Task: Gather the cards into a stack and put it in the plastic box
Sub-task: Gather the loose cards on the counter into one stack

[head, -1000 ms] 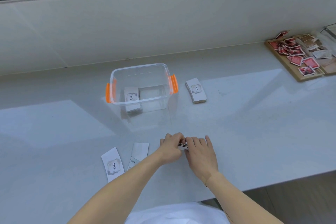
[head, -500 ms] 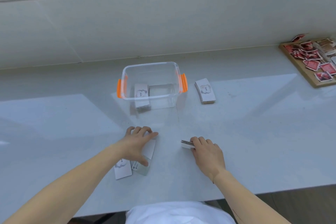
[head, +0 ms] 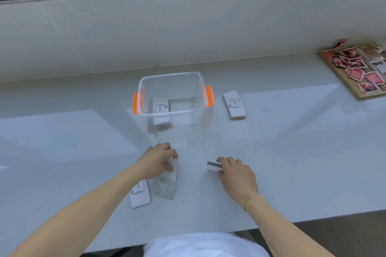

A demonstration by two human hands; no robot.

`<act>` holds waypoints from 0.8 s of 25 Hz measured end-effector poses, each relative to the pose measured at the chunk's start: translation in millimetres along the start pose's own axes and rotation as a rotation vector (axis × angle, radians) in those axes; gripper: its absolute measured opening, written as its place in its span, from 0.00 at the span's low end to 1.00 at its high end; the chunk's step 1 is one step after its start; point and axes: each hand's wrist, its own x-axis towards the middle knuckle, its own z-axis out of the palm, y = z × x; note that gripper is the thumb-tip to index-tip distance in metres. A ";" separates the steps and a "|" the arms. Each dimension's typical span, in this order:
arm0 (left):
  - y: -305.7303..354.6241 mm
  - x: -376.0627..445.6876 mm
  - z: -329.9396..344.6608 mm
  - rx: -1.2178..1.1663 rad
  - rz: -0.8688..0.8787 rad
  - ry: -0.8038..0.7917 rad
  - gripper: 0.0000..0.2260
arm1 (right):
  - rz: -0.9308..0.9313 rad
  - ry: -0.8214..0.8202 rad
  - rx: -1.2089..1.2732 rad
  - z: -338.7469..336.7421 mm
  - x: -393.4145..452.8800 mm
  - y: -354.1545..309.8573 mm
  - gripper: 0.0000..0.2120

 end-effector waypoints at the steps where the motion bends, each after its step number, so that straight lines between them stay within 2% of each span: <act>1: 0.9 2.2 -7.5 -0.199 -0.047 0.010 0.10 | -0.003 0.002 0.004 0.4 0.0 0.0 0.17; 3: 4.4 9.0 -20.7 -0.540 -0.127 0.150 0.08 | -0.009 0.004 0.012 1.9 0.1 1.1 0.22; 5: 15.0 15.2 -24.8 -0.781 -0.199 0.312 0.08 | -0.014 0.021 0.019 3.7 -0.7 2.5 0.28; 9: 55.6 21.0 0.0 -1.143 -0.302 0.368 0.14 | -0.011 0.056 0.044 6.7 -4.5 0.9 0.36; 11: 76.6 22.5 19.3 -1.182 -0.299 0.313 0.16 | -0.021 0.064 0.029 7.0 -6.2 0.8 0.38; 15: 102.8 24.1 46.9 -1.087 -0.277 0.176 0.16 | -0.053 0.119 -0.041 6.8 -12.1 -2.6 0.41; 20: 110.5 28.6 48.3 -0.988 -0.116 -0.035 0.22 | -0.040 0.145 -0.063 9.6 -14.7 -4.7 0.40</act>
